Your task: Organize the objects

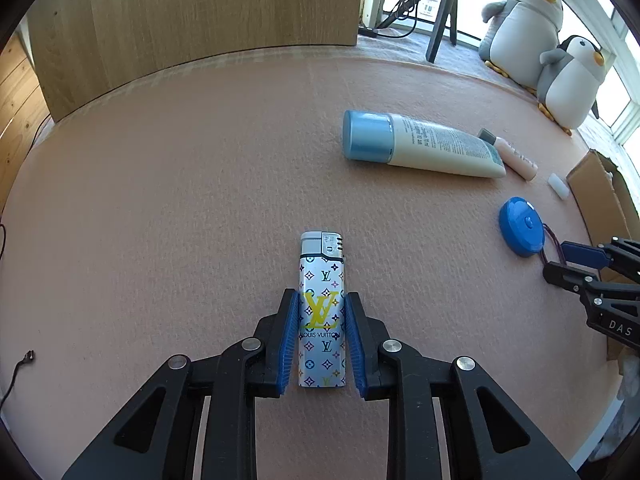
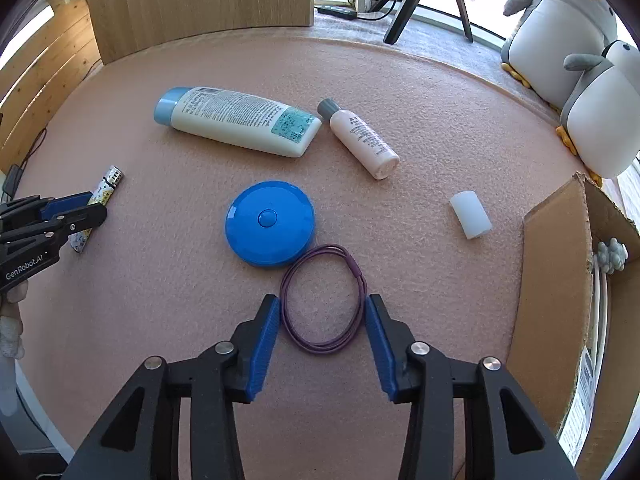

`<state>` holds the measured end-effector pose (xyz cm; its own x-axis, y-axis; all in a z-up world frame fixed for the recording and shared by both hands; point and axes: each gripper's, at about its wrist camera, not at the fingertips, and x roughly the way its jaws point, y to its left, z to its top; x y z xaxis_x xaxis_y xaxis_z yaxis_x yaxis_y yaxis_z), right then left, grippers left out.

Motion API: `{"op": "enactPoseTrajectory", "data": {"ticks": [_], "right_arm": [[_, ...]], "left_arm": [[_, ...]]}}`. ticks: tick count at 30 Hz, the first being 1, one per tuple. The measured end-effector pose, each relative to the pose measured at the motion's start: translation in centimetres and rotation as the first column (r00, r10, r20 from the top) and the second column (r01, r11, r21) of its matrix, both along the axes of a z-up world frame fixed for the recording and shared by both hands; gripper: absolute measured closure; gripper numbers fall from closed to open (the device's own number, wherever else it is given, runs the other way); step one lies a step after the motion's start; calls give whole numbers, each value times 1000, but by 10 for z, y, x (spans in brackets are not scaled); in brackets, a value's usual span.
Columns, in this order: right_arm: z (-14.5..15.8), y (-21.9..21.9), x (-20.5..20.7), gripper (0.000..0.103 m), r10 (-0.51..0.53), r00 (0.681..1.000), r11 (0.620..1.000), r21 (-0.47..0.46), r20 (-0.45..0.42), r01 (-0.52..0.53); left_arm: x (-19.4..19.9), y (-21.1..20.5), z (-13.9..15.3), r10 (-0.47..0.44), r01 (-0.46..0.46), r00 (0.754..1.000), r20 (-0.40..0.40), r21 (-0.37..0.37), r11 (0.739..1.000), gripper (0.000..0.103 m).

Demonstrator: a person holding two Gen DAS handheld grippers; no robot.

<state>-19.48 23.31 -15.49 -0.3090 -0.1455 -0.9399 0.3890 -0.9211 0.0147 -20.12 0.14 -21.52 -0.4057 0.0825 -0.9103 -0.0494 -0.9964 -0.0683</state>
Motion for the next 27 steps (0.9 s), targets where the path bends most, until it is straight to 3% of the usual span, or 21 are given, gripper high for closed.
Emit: {"op": "enactPoseTrajectory", "data": {"ticks": [2,4,13,27], "right_arm": [[0,4,-1,94,-4,1000,1000,-12,6,4],[0,7,0,98,-9,1000,1000,-29,14,10],[28,25,20,98,-39,999,989,-142,-15,37],[87,86,58,98,-152,982,954,-276,-112,116]], "left_arm": [[7,2,1,1,-1,1000,3,16,1000,78],[11,4,1,0,-1,1000,7,35,999,78],[35,17,10,-8,6,1000,15,106,994,78],[50,68,49,-77,84,996,-52,141,986,78]]}}
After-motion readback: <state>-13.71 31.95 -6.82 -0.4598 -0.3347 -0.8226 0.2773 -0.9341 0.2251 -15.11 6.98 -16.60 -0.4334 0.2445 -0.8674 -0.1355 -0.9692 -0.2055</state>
